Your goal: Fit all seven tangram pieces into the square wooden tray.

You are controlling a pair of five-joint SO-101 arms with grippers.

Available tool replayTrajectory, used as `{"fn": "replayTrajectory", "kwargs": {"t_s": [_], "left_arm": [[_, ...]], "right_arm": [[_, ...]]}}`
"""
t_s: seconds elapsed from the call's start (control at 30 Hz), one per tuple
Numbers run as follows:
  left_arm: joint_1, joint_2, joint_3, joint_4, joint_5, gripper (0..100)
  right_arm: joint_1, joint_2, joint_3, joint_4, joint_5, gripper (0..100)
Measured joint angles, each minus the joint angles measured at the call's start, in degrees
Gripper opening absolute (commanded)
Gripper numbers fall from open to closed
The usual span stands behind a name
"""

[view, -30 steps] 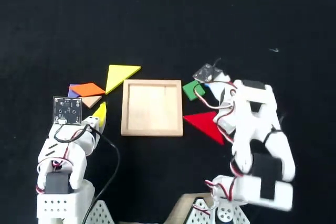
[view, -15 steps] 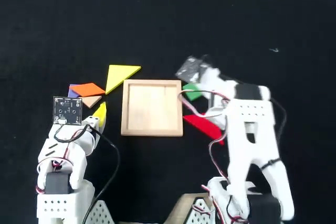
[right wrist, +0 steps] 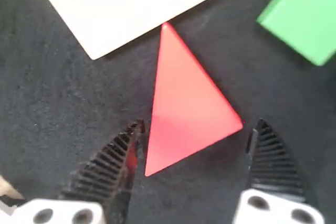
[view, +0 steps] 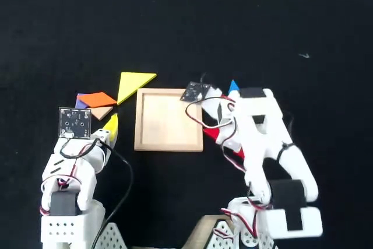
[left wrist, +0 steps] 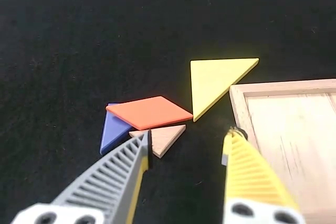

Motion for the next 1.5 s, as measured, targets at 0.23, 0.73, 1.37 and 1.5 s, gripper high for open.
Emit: {"fn": "replayTrajectory", "kwargs": {"t_s": [0.23,0.73,1.37,1.5], "left_arm": [[0.0,0.0,0.0,0.0,0.0,23],[0.0,0.0,0.0,0.0,0.0,23],[0.0,0.0,0.0,0.0,0.0,23],[0.0,0.0,0.0,0.0,0.0,23]], "right_arm": [[0.0,4.0,0.0,-3.2,0.5,31.2],[0.9,7.8,-0.4,-5.5,0.5,28.9],[1.7,8.2,-4.0,-2.5,0.5,14.8],[1.7,8.3,-7.6,2.7,0.5,14.6]]}}
